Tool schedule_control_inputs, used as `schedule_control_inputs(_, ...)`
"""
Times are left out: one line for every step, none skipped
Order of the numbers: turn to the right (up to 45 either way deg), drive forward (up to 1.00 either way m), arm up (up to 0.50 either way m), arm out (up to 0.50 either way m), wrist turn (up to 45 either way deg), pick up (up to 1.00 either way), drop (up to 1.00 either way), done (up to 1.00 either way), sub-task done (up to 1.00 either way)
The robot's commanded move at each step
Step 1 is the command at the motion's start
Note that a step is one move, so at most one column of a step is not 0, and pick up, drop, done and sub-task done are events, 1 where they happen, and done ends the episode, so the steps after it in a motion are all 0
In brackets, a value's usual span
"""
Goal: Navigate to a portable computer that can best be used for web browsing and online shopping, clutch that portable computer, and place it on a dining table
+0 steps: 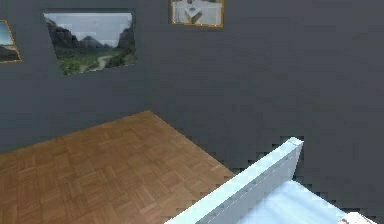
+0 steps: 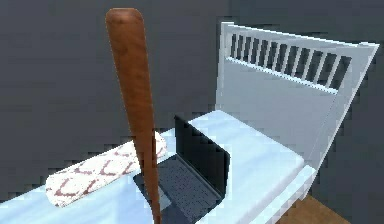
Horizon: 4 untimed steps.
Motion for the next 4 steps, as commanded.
schedule_control_inputs(0.0,0.00,0.00,0.00,0.0,1.00,0.00,0.00,0.00)
schedule_control_inputs(0.0,0.00,0.10,0.00,0.0,0.00,0.00,0.00,0.00)
schedule_control_inputs(0.0,0.00,0.50,0.00,0.0,0.00,0.00,0.00,0.00)
schedule_control_inputs(0.0,0.00,0.04,0.00,0.0,0.00,0.00,0.00,0.00)
